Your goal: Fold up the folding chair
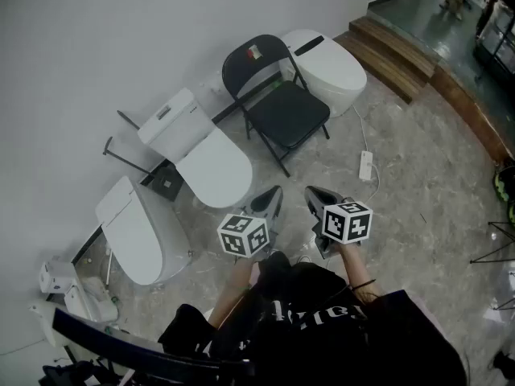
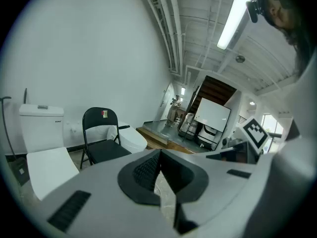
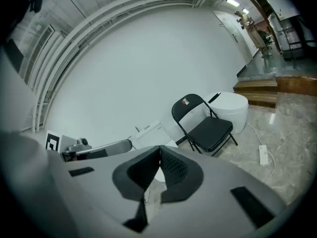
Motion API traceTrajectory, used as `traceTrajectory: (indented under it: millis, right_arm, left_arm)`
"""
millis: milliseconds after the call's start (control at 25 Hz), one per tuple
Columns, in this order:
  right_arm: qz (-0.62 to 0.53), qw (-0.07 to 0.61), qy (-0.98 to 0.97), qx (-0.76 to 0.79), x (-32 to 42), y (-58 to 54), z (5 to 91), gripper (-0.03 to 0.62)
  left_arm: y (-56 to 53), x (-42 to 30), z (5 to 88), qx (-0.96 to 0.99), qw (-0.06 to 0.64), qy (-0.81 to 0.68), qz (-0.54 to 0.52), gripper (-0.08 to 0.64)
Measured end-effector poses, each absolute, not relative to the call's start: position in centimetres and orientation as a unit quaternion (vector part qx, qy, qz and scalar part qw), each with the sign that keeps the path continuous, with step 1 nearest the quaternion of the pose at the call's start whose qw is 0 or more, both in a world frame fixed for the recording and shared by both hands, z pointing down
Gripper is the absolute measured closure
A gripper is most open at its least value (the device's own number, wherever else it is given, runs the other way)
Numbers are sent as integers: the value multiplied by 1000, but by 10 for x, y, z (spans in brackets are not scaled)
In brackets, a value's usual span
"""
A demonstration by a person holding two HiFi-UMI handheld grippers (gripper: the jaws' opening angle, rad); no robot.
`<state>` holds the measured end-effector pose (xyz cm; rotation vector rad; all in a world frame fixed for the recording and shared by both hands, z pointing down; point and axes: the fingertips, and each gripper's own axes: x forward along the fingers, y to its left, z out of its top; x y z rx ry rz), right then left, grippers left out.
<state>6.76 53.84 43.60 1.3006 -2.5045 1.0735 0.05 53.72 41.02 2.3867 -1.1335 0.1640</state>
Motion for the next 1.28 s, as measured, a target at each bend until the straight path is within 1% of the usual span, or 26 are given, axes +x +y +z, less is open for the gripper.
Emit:
traceTrajectory:
  millis: [200, 520, 720, 1120, 1280]
  right_arm:
    - [362, 57, -825, 430, 75, 525, 442, 578]
    - [367, 60, -820, 436, 67, 487, 453, 578]
    - [367, 61, -813, 448, 48, 438, 458, 578]
    - [371, 33, -795, 478, -20, 300, 447, 578]
    - [377, 30, -779, 499, -27, 267, 452, 578]
  left_arm:
    - [527, 4, 416, 872, 247, -417, 68, 557]
    - [487, -6, 429, 873, 251, -410, 74, 557]
    - [434, -27, 434, 878, 256, -399, 72, 557]
    - [298, -98, 424, 893, 248, -367, 80, 557]
    - [254, -116, 429, 894, 256, -359, 78, 557]
